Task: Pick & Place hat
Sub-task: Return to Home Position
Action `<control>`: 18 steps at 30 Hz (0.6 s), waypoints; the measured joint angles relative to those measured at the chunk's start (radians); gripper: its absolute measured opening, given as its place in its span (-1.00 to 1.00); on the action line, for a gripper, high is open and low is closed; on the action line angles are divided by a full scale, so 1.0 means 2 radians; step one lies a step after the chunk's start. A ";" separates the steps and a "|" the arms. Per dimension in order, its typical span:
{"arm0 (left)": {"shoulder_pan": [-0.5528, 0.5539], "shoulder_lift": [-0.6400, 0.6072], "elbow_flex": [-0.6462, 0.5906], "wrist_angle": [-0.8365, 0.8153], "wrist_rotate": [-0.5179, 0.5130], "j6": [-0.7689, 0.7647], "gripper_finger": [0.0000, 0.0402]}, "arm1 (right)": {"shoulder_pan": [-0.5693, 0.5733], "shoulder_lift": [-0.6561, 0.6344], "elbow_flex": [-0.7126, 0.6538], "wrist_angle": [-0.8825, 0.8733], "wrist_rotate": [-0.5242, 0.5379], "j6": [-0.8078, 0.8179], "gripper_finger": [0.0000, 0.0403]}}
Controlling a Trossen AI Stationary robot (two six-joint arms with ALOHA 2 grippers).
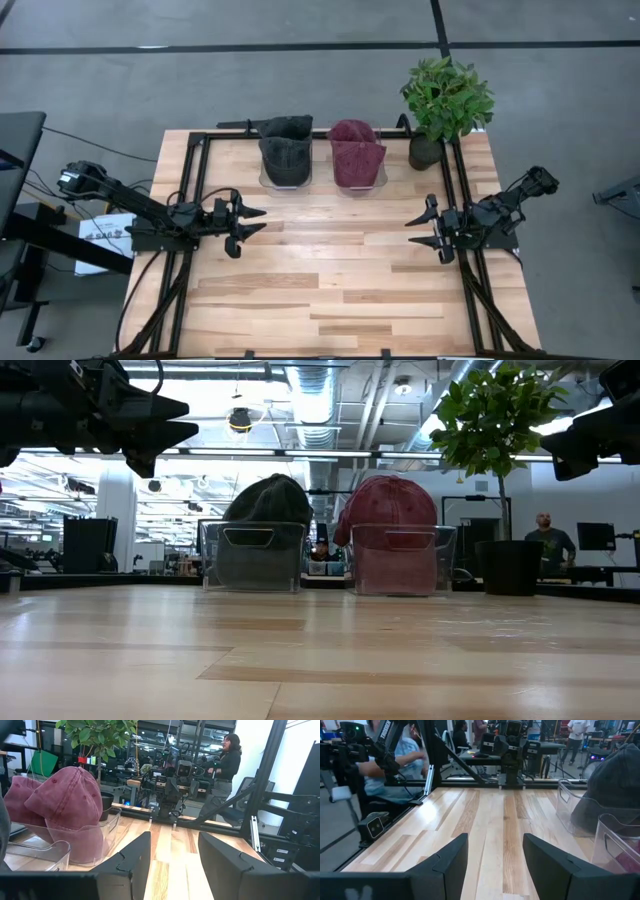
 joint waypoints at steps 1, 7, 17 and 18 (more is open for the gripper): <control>0.000 0.000 0.000 0.000 0.000 0.000 -0.19 | 0.000 0.000 0.000 0.000 0.000 0.000 -0.10; 0.000 0.000 0.000 0.000 0.000 0.000 -0.19 | 0.000 0.000 0.000 0.000 0.000 0.000 -0.12; 0.000 0.000 0.000 0.000 0.000 0.000 -0.19 | 0.000 0.000 0.000 0.000 0.000 0.000 -0.13; 0.000 0.000 0.000 0.000 0.000 0.000 -0.19 | 0.000 0.000 0.000 0.000 0.000 0.000 -0.13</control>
